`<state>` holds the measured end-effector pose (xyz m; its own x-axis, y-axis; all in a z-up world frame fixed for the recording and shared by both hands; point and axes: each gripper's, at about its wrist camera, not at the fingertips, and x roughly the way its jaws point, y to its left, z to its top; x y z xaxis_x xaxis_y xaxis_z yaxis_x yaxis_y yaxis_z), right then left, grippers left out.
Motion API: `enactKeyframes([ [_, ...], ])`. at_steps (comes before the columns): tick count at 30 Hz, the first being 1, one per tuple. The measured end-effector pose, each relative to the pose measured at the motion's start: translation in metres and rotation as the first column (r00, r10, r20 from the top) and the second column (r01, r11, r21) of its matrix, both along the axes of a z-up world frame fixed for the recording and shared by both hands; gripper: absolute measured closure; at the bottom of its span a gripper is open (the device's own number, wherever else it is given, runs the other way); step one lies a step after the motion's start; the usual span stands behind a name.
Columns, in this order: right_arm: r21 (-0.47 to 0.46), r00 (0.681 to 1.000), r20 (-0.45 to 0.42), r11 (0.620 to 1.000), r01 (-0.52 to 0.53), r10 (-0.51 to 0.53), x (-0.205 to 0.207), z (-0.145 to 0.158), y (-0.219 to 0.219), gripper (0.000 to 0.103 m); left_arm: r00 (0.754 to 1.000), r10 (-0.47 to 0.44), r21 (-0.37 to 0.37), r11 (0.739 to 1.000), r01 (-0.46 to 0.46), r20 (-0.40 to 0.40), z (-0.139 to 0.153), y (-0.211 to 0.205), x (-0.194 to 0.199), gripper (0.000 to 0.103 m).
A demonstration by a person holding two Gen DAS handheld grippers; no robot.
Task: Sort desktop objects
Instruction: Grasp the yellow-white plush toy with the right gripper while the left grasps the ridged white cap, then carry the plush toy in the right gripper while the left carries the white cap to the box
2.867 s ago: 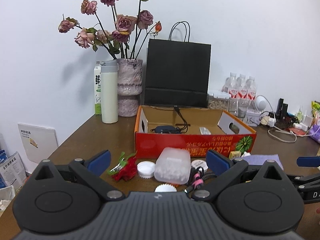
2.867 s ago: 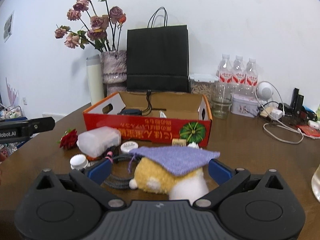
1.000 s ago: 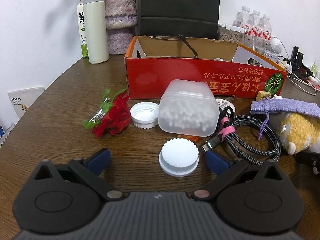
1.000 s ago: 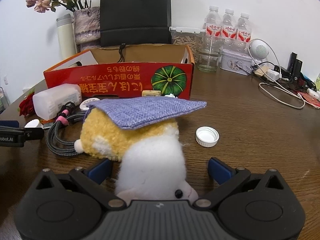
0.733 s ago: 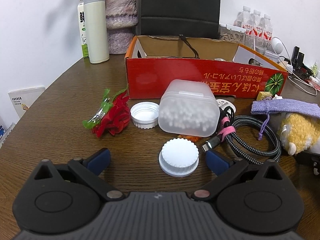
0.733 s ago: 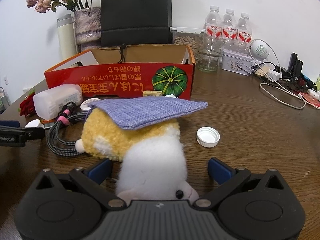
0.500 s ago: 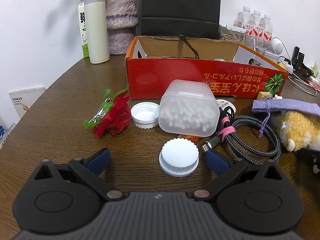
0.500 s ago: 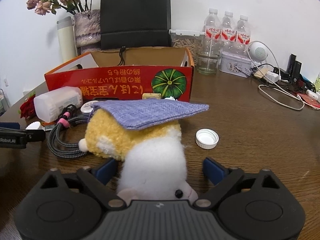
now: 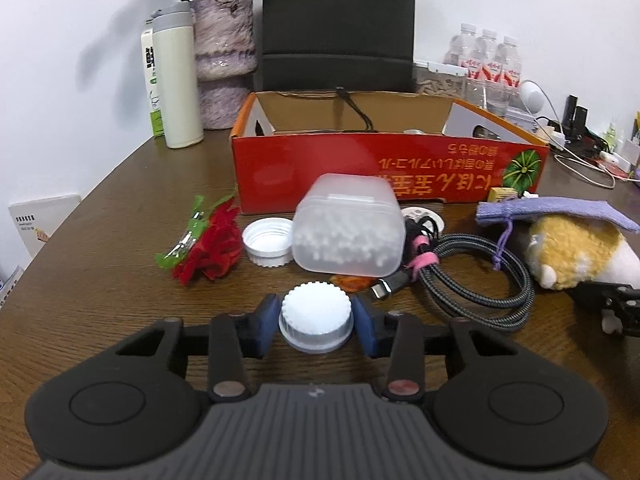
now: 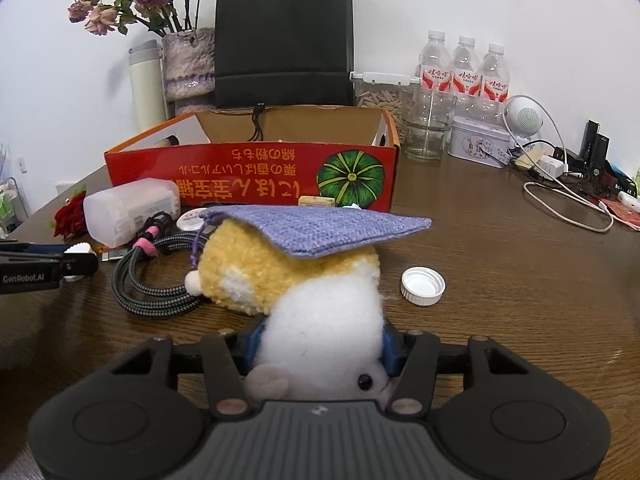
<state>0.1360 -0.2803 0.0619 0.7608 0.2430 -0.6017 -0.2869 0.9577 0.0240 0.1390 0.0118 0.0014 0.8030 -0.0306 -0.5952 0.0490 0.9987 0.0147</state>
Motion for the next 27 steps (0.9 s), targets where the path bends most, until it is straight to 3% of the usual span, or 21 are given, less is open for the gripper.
enactKeyframes([
  [13, 0.009, 0.999, 0.046, 1.0, 0.012, -0.012, -0.01, 0.004, 0.001, 0.054, 0.999, 0.005, -0.001, 1.0, -0.005, 0.037, 0.005, -0.002, -0.012, 0.062],
  [27, 0.151, 0.994, 0.105, 0.988, -0.036, 0.021, -0.033, 0.035, 0.007, 0.054, 0.992, -0.014, -0.06, 0.998, 0.021, 0.127, 0.03, -0.009, -0.033, 0.062],
])
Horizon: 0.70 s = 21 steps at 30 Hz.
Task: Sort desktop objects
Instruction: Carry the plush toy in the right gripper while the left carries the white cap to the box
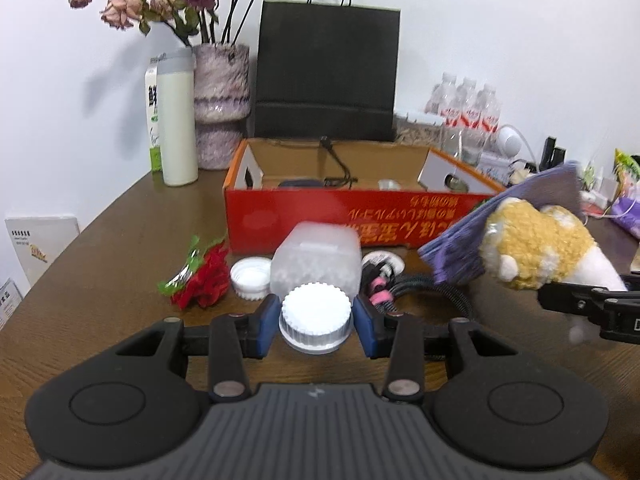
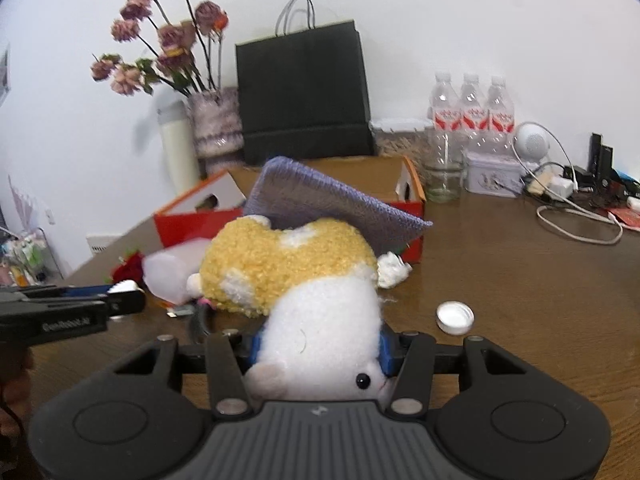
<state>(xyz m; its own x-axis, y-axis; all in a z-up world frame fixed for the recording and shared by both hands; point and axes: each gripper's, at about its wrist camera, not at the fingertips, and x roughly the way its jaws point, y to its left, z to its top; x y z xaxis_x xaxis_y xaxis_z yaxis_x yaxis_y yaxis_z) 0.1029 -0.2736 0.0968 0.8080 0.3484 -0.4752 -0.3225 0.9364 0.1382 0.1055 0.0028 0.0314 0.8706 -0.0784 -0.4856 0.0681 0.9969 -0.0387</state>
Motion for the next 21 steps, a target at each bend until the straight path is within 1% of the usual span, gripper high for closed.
enactKeyframes([
  [5, 0.019, 0.999, 0.047, 1.0, -0.011, 0.01, -0.003, 0.02, 0.004, 0.054, 0.999, -0.018, -0.018, 1.0, 0.019, 0.045, 0.019, -0.001, -0.004, 0.062],
  [9, 0.034, 0.996, 0.089, 0.999, -0.011, 0.008, -0.003, 0.037, 0.005, 0.054, 0.995, -0.026, -0.014, 1.0, 0.027, 0.092, 0.036, -0.004, -0.004, 0.062],
  [13, 0.042, 0.992, 0.126, 0.999, -0.01, 0.005, 0.0, 0.052, 0.009, 0.054, 0.991, -0.029, -0.017, 0.999, 0.032, 0.129, 0.051, -0.009, 0.003, 0.062],
  [21, 0.074, 0.981, 0.195, 0.997, -0.006, -0.008, 0.022, 0.082, 0.015, 0.054, 0.977, -0.019, -0.04, 0.999, 0.028, 0.214, 0.081, -0.014, 0.026, 0.062],
])
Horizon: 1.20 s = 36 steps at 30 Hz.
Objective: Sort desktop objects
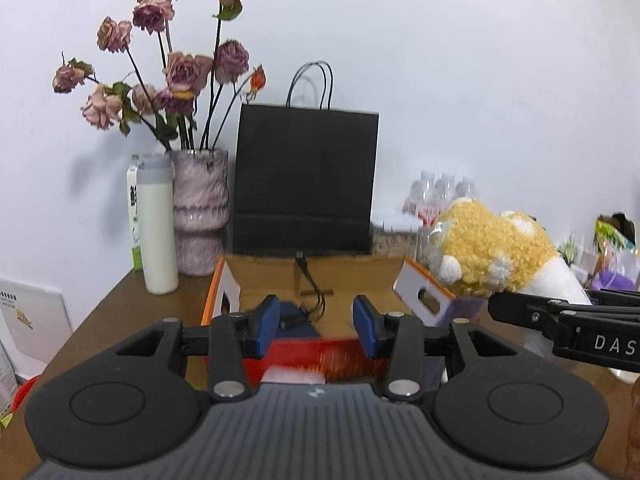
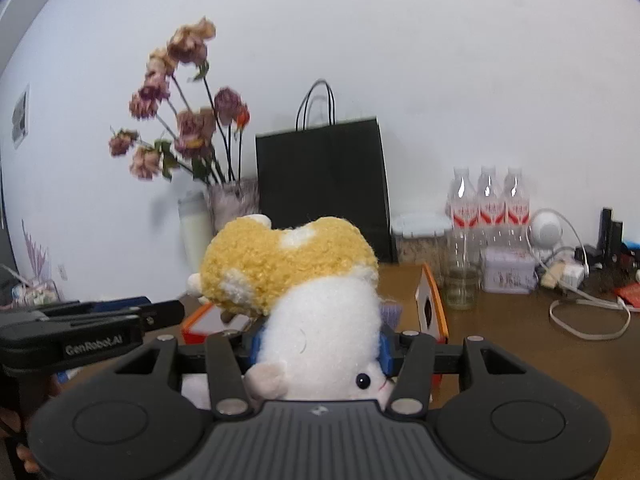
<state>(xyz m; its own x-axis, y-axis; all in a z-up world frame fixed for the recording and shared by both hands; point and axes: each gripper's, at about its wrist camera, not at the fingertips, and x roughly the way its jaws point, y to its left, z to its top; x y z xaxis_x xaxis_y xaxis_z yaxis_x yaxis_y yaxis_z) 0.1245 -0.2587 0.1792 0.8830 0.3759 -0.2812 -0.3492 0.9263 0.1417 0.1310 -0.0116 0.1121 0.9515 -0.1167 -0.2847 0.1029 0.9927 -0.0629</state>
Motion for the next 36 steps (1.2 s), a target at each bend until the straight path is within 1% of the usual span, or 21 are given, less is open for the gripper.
enactKeyframes([
  [7, 0.023, 0.997, 0.081, 1.0, 0.005, -0.007, 0.023, 0.029, 0.004, 0.054, 0.999, 0.011, -0.038, 0.999, -0.009, 0.05, 0.014, 0.006, 0.021, 0.063],
  [9, 0.033, 0.995, 0.095, 0.999, 0.007, -0.01, 0.031, 0.035, 0.005, 0.054, 0.998, 0.014, -0.041, 0.999, -0.012, 0.059, 0.015, 0.008, 0.027, 0.066],
  [13, 0.062, 0.993, 0.118, 0.998, 0.014, -0.021, 0.046, 0.043, 0.003, 0.054, 0.999, 0.017, -0.044, 0.999, -0.016, 0.045, 0.015, 0.011, 0.043, 0.071],
  [15, 0.08, 0.992, 0.122, 0.997, 0.02, -0.03, 0.055, 0.046, 0.0, 0.054, 0.999, 0.018, -0.049, 0.999, -0.016, 0.037, 0.015, 0.014, 0.052, 0.075],
  [17, 0.086, 0.992, 0.119, 0.996, 0.026, -0.037, 0.066, 0.046, -0.001, 0.054, 0.999, 0.022, -0.05, 0.999, -0.02, 0.026, 0.014, 0.015, 0.062, 0.075],
  [19, 0.077, 0.994, 0.106, 0.997, 0.028, -0.036, 0.078, 0.043, -0.001, 0.054, 1.0, 0.019, -0.048, 0.999, -0.018, 0.013, 0.012, 0.015, 0.073, 0.076],
  [22, 0.053, 0.998, 0.062, 0.998, 0.03, -0.033, 0.101, 0.031, 0.002, 0.054, 1.0, 0.012, -0.044, 0.999, -0.013, -0.014, 0.006, 0.015, 0.087, 0.077],
  [25, 0.035, 0.999, -0.011, 0.999, 0.031, -0.031, 0.127, 0.015, 0.003, 0.054, 0.999, 0.007, -0.032, 0.999, -0.009, -0.053, -0.002, 0.015, 0.098, 0.077],
  [27, 0.021, 0.998, -0.046, 0.999, 0.031, -0.03, 0.136, 0.006, 0.005, 0.054, 0.998, 0.007, -0.027, 1.0, -0.009, -0.064, -0.005, 0.015, 0.102, 0.077],
  [31, -0.013, 0.995, -0.086, 0.998, 0.056, -0.057, 0.154, -0.007, 0.009, 0.054, 0.996, 0.019, -0.019, 1.0, -0.021, -0.087, -0.01, 0.017, 0.109, 0.077],
  [34, -0.034, 0.989, -0.123, 0.996, 0.083, -0.086, 0.169, -0.017, 0.009, 0.054, 0.992, 0.036, -0.012, 0.999, -0.038, -0.118, -0.016, 0.019, 0.118, 0.075],
  [35, -0.039, 0.986, -0.135, 0.995, 0.092, -0.097, 0.175, -0.021, 0.009, 0.054, 0.991, 0.042, -0.009, 0.999, -0.043, -0.127, -0.018, 0.019, 0.12, 0.074],
  [36, -0.045, 0.984, -0.146, 0.994, 0.098, -0.104, 0.181, -0.024, 0.009, 0.054, 0.99, 0.045, -0.005, 0.999, -0.046, -0.135, -0.02, 0.018, 0.123, 0.07],
])
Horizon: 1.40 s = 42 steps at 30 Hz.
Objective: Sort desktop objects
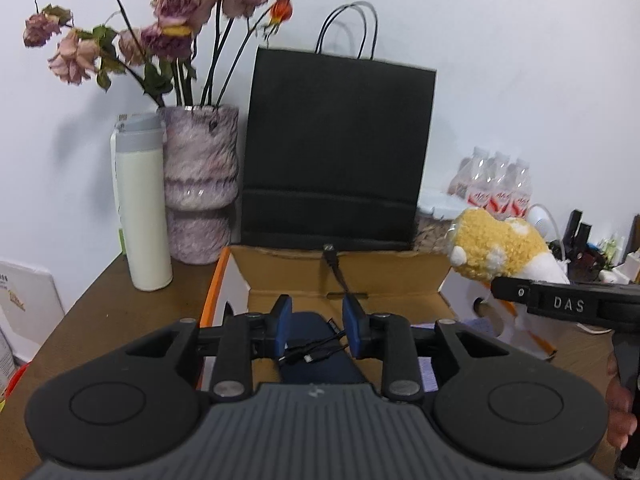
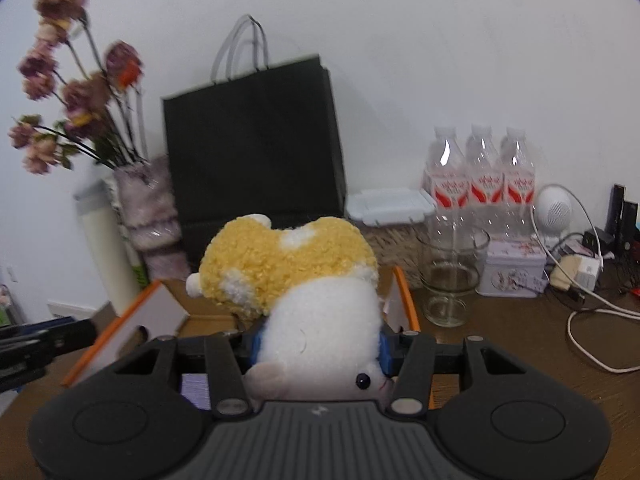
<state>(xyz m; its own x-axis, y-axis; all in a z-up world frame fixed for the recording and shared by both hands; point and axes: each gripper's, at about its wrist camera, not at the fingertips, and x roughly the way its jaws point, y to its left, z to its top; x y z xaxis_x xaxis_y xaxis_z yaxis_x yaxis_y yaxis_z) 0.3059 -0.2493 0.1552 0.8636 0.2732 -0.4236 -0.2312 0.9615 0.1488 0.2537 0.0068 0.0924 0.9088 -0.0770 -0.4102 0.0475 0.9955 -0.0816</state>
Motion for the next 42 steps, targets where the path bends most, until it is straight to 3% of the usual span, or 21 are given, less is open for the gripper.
enactKeyframes([
  [4, -0.006, 0.999, -0.039, 1.0, 0.01, -0.011, 0.022, -0.01, 0.0, 0.053, 1.0, 0.012, 0.021, 1.0, -0.012, -0.027, -0.008, -0.001, 0.007, 0.055],
  [6, -0.004, 0.997, -0.071, 1.0, -0.006, 0.006, 0.03, -0.016, 0.0, 0.048, 0.999, 0.02, 0.02, 1.0, -0.019, -0.04, -0.01, 0.0, 0.009, 0.034],
  [8, 0.004, 0.996, -0.094, 1.0, -0.013, 0.014, 0.031, -0.018, 0.0, 0.034, 0.998, 0.023, 0.012, 1.0, -0.022, -0.05, -0.01, 0.002, 0.01, 0.021],
  [10, 0.005, 0.997, -0.072, 1.0, -0.019, 0.019, 0.025, -0.015, 0.002, 0.012, 0.999, 0.025, 0.009, 1.0, -0.024, -0.045, -0.008, 0.003, 0.004, 0.015],
  [12, 0.004, 0.999, -0.04, 1.0, -0.028, 0.028, 0.015, -0.01, 0.003, 0.01, 0.999, 0.023, 0.017, 1.0, -0.022, -0.04, -0.007, 0.005, -0.005, 0.007],
  [15, 0.0, 0.998, -0.024, 0.999, -0.05, 0.05, -0.003, -0.003, 0.004, 0.01, 0.999, 0.025, 0.038, 0.999, -0.023, -0.045, -0.009, 0.011, -0.025, 0.006],
  [22, -0.068, 0.993, -0.034, 0.991, -0.111, 0.109, -0.066, -0.006, 0.007, 0.009, 0.99, 0.024, 0.051, 0.999, -0.017, -0.141, -0.031, 0.027, -0.077, 0.005],
  [28, -0.126, 0.99, -0.07, 0.983, -0.133, 0.125, -0.111, -0.023, 0.005, 0.009, 0.973, -0.004, 0.103, 0.994, 0.028, -0.229, -0.063, 0.017, -0.12, 0.01],
  [34, -0.125, 0.987, -0.126, 0.985, -0.118, 0.102, -0.131, -0.04, 0.0, 0.009, 0.958, -0.011, 0.076, 0.996, 0.034, -0.286, -0.082, 0.018, -0.134, 0.031],
  [38, -0.118, 0.986, -0.137, 0.987, -0.11, 0.093, -0.138, -0.043, -0.002, 0.009, 0.963, -0.008, 0.081, 0.996, 0.031, -0.27, -0.083, 0.017, -0.135, 0.063],
  [42, -0.11, 0.988, -0.127, 0.988, -0.106, 0.092, -0.143, -0.04, -0.003, 0.009, 0.977, -0.008, 0.068, 0.997, 0.023, -0.214, -0.067, 0.018, -0.136, 0.063],
])
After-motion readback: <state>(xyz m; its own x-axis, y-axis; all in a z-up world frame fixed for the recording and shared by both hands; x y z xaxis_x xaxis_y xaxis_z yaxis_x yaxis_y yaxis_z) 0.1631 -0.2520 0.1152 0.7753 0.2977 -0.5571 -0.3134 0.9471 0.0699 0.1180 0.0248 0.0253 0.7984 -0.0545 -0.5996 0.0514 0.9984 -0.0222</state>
